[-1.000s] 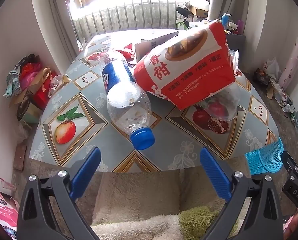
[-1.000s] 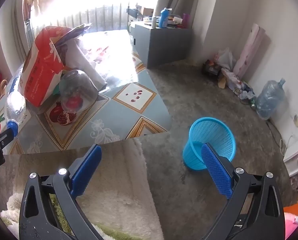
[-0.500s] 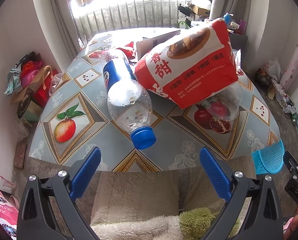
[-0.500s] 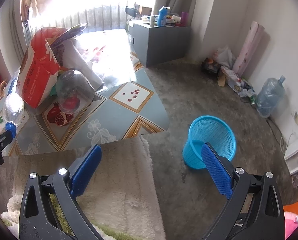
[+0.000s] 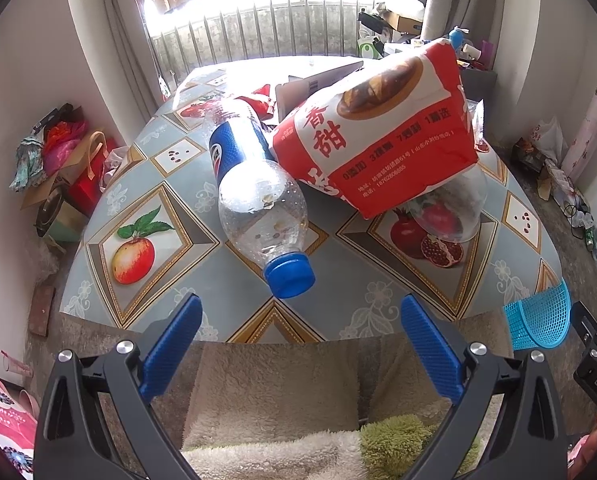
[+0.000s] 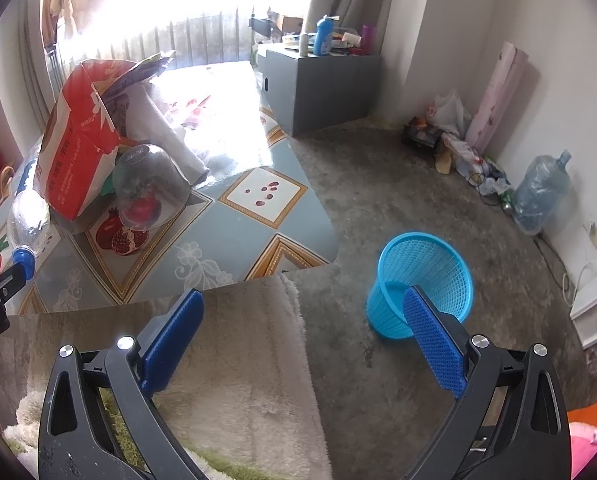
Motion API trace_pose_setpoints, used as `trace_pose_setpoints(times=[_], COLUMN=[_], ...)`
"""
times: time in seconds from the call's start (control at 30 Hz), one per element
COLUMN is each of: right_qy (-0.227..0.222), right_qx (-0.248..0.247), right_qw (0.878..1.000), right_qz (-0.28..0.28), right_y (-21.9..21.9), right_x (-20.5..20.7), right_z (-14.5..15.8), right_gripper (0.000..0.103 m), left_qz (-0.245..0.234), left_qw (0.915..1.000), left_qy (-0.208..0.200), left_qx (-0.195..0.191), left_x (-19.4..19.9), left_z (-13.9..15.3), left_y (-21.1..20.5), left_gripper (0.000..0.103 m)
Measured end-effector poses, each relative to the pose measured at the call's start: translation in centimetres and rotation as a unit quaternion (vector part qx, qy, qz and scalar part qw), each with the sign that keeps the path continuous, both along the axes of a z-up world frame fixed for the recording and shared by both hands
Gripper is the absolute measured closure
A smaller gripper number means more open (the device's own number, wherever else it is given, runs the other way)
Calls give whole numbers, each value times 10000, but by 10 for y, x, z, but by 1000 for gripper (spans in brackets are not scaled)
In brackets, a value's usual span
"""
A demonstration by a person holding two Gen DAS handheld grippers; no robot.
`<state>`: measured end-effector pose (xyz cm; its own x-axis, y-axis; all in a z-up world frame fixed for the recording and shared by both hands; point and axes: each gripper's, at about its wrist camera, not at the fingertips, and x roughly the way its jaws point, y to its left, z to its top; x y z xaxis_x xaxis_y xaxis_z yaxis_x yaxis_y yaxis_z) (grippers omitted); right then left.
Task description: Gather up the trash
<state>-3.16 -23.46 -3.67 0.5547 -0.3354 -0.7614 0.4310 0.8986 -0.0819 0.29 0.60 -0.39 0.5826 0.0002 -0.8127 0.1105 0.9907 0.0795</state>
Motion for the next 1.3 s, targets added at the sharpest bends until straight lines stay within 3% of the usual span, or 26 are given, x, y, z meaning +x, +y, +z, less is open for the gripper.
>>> trace_pose_setpoints(times=[0.87, 1.03, 1.17, 1.3], right_qy=[-81, -218, -415, -678], right_qx=[3, 48, 169, 203], right_qw=[9999, 9997, 9988, 9965], right_qz=[63, 92, 191, 452], right_y=[1, 2, 3, 11], right_x=[1, 0, 5, 17], right_z=[4, 8, 16, 32], right_gripper=[8, 8, 8, 8], left_qz=[31, 60, 119, 352], left_qw=[10000, 9997, 9981, 9971], left_qy=[-58, -228, -592, -676], left_qx=[34, 55, 129, -46], left_x=[0, 1, 6, 21], left_z=[1, 6, 20, 29], left_y=[4, 9, 17, 37], left_gripper=[6, 6, 6, 6])
